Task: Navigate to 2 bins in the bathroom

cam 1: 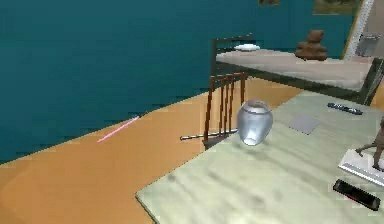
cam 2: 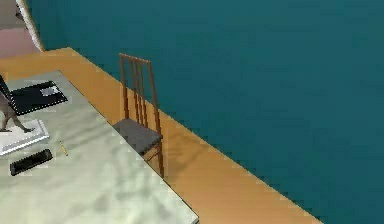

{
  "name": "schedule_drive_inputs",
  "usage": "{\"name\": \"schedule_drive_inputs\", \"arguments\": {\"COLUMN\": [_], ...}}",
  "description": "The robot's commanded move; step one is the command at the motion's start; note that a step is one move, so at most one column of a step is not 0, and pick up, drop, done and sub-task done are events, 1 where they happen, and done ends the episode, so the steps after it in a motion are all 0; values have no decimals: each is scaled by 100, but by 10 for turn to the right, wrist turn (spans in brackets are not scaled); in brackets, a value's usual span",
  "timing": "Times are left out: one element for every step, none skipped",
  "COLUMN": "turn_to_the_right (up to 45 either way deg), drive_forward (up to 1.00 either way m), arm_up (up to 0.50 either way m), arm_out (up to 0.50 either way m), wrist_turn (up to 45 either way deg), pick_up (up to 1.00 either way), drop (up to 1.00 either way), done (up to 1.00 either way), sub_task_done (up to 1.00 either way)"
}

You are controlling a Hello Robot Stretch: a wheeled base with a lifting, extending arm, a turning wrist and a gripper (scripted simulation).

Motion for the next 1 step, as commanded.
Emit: {"name": "schedule_drive_inputs", "arguments": {"turn_to_the_right": [450], "drive_forward": [0], "arm_up": [0], "arm_out": [0], "wrist_turn": [0], "pick_up": [0], "drop": [0], "done": [0], "sub_task_done": [0]}}
